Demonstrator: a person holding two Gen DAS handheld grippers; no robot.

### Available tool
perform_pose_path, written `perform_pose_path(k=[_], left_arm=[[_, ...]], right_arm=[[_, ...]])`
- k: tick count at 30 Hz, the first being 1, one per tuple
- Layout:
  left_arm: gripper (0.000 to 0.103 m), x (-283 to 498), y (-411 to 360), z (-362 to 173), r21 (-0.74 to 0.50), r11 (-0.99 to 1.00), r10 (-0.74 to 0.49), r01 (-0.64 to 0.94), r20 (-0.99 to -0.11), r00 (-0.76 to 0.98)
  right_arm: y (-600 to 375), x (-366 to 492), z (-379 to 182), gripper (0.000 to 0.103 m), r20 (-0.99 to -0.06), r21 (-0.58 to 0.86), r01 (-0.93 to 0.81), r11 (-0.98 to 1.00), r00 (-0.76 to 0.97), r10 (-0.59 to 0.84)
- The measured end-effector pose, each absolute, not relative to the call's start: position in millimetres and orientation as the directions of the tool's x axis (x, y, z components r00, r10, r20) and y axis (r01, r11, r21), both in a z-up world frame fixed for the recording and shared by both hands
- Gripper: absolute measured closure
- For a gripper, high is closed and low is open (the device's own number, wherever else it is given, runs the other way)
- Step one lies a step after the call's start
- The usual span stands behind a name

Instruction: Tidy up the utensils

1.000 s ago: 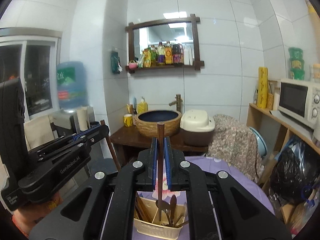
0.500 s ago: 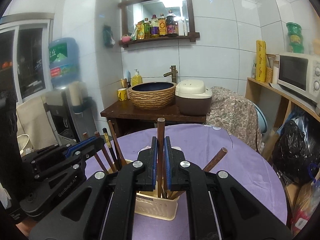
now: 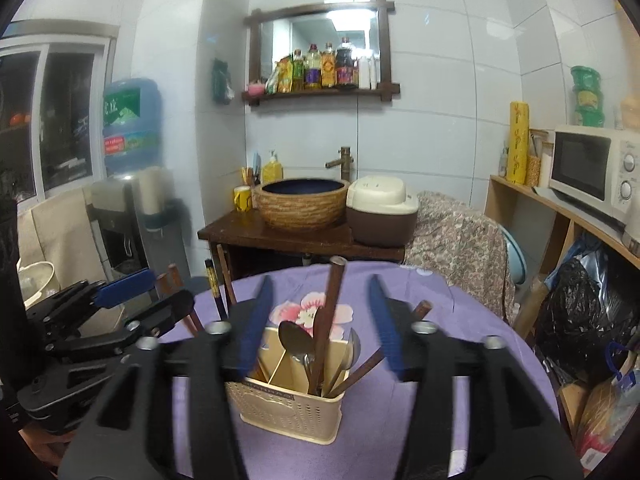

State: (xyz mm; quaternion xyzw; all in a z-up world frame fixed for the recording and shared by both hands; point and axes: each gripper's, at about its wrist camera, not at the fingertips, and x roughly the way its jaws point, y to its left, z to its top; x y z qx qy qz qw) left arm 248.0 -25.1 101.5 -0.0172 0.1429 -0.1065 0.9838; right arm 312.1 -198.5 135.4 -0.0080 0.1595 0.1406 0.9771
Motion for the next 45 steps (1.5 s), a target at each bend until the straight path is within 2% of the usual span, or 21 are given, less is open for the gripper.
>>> perform_pose_path(k=[3, 5, 7, 8, 10, 15, 18, 23, 25, 28, 30, 37, 42, 45], left_arm=[[0.029, 232.2, -22.4, 104.0, -0.051, 0.973, -0.232, 0.226, -0.25, 0.94], [0.015, 220.2, -18.5, 105.8, -0.041, 0.974, -0.228, 0.225, -0.223, 0.948], [0.008, 210.6, -13.9, 105.9, -0.038, 0.976, -0.219, 0.216, -0.197, 0.955], [0.005, 205.0, -10.9, 105.2, -0.039, 0.975, -0.22, 0.217, -0.187, 0.957], [0.005, 196.3, -6.6, 101.7, -0.035, 0.974, -0.225, 0.222, -0.182, 0.957], [0.005, 174.1, -9.7, 85.8, 0.067, 0.973, -0.208, 0.223, -0.18, 0.961], [0.005, 158.2, -13.5, 73.4, 0.123, 0.964, -0.213, 0.237, -0.186, 0.959], [0.005, 122.4, -7.2, 51.0, 0.073, 0.982, -0.162, 0.176, -0.163, 0.973], [0.005, 104.9, -3.1, 40.2, 0.013, 0.985, -0.167, 0.171, -0.167, 0.972], [0.005, 87.9, 2.0, 25.7, -0.057, 0.98, -0.197, 0.189, -0.196, 0.961], [0.005, 75.4, 3.2, 17.1, -0.068, 0.981, -0.191, 0.181, -0.197, 0.961], [0.005, 38.2, 3.1, 2.8, -0.021, 0.988, -0.153, 0.152, -0.213, 0.965], [0.005, 21.2, 8.6, -1.4, -0.08, 0.988, -0.15, 0.135, -0.234, 0.961], [0.005, 13.3, 7.2, -1.5, -0.066, 0.99, -0.133, 0.121, -0.223, 0.966]], right_arm=[[-200.8, 303.4, 140.1, 0.044, -0.289, 0.007, -0.291, 0.957, 0.915, 0.28], [-202.7, 298.4, 143.2, 0.042, -0.278, -0.015, -0.279, 0.96, 0.923, 0.264], [-209.3, 288.0, 146.0, 0.028, -0.25, -0.006, -0.27, 0.963, 0.933, 0.26], [-212.7, 282.9, 146.8, 0.025, -0.238, -0.001, -0.265, 0.964, 0.937, 0.257], [-217.9, 266.8, 145.6, 0.015, -0.213, -0.004, -0.246, 0.969, 0.947, 0.24], [-218.0, 221.1, 132.1, 0.006, -0.137, -0.064, -0.208, 0.976, 0.971, 0.198], [-217.9, 197.0, 115.4, 0.006, -0.111, -0.084, -0.191, 0.978, 0.977, 0.181], [-214.6, 158.3, 77.1, 0.006, -0.168, -0.085, -0.215, 0.973, 0.966, 0.198], [-214.8, 142.1, 60.1, 0.006, -0.198, -0.059, -0.207, 0.977, 0.961, 0.192], [-216.0, 125.4, 35.0, 0.006, -0.297, -0.006, -0.23, 0.973, 0.93, 0.218], [-215.7, 113.8, 21.4, 0.006, -0.329, 0.008, -0.234, 0.972, 0.918, 0.224], [-224.7, 59.5, -2.7, 0.006, -0.33, 0.023, -0.204, 0.979, 0.922, 0.201], [-230.2, 31.2, -5.5, 0.006, -0.306, 0.069, -0.205, 0.976, 0.927, 0.216], [-228.1, 21.5, -5.0, 0.006, -0.295, 0.075, -0.218, 0.973, 0.927, 0.231]])
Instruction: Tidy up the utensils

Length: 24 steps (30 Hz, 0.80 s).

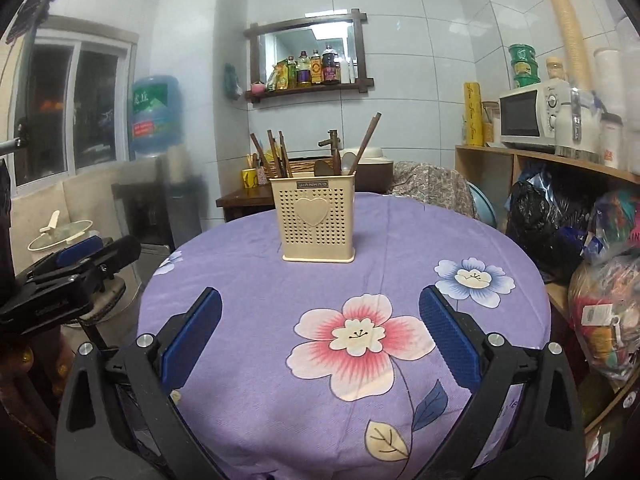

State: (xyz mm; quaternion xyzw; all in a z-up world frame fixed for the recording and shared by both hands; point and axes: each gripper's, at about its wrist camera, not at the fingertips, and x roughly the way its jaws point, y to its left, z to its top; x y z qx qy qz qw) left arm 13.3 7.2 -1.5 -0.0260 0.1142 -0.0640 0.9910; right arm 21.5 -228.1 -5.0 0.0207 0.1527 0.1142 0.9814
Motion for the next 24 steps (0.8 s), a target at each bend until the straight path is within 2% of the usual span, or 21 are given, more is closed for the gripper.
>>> perform_pose_path(k=[11, 24], left_arm=[[0.005, 3.0, -6.8, -4.5, -0.009, 0.994, -0.109, 0.109, -0.198, 0.974], [0.005, 1.3, -1.8, -7.7, -0.024, 0.994, -0.11, 0.108, -0.212, 0.971]], right_arm=[[-221.0, 17.6, 0.0, 0.006, -0.289, 0.067, -0.235, 0.97, 0.926, 0.244], [-222.1, 18.3, 0.9, 0.006, -0.288, 0.07, -0.234, 0.97, 0.926, 0.244]])
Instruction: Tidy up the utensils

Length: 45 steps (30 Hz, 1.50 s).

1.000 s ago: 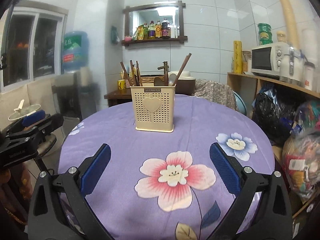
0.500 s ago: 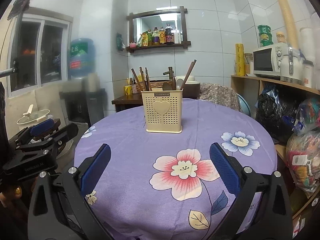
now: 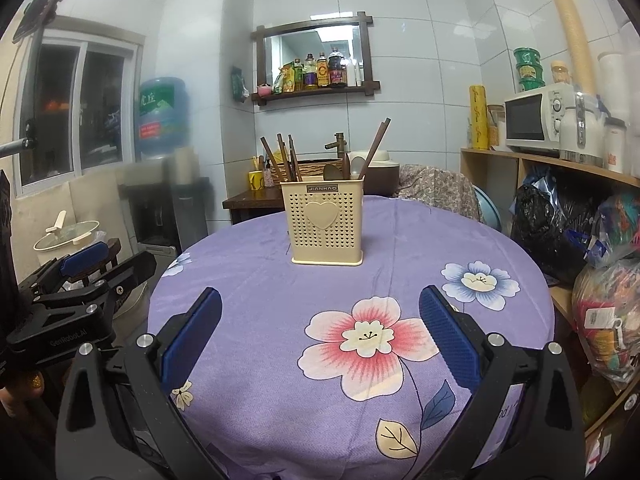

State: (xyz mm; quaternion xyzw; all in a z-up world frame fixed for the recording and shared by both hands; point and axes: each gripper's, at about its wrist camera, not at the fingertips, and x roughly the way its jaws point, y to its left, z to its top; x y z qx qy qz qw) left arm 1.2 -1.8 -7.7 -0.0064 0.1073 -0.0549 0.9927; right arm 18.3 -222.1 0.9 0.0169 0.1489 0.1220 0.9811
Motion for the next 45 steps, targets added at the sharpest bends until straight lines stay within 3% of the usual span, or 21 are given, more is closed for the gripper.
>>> perform_pose_path(k=[45], left_arm=[[0.005, 0.6, -2.2, -11.7, -0.029, 0.995, -0.101, 0.097, -0.223, 0.97]], right_arm=[[-218.0, 19.3, -1.0, 0.006, -0.303, 0.074, -0.23, 0.97, 0.922, 0.241]])
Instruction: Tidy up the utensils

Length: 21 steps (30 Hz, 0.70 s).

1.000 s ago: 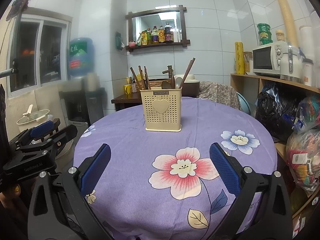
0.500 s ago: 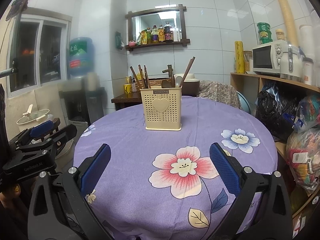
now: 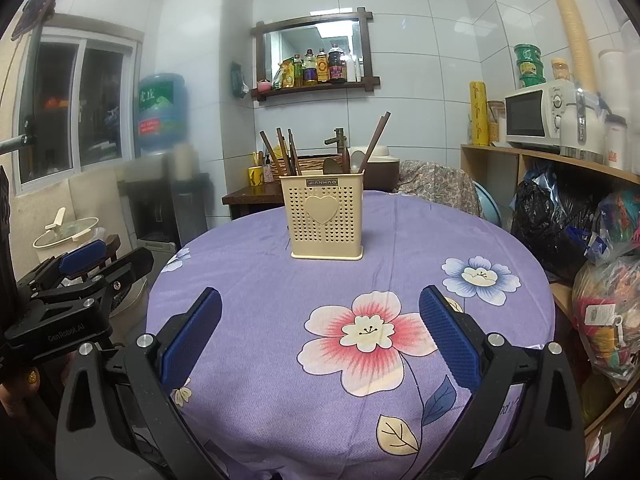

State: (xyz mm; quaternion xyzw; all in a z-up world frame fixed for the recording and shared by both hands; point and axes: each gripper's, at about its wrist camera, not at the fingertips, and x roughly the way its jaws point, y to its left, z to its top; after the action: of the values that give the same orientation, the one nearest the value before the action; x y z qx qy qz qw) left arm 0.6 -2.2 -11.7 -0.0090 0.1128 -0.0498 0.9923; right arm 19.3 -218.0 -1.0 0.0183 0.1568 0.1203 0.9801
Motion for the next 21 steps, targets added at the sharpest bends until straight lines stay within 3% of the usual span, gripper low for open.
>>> perform_pose_path(k=[21], left_arm=[[0.005, 3.7, -1.1, -9.0, -0.032, 0.995, -0.099, 0.094, -0.231, 0.968]], right_arm=[[-215.1, 20.9, -3.1, 0.006, -0.31, 0.076, -0.227, 0.971, 0.92, 0.239]])
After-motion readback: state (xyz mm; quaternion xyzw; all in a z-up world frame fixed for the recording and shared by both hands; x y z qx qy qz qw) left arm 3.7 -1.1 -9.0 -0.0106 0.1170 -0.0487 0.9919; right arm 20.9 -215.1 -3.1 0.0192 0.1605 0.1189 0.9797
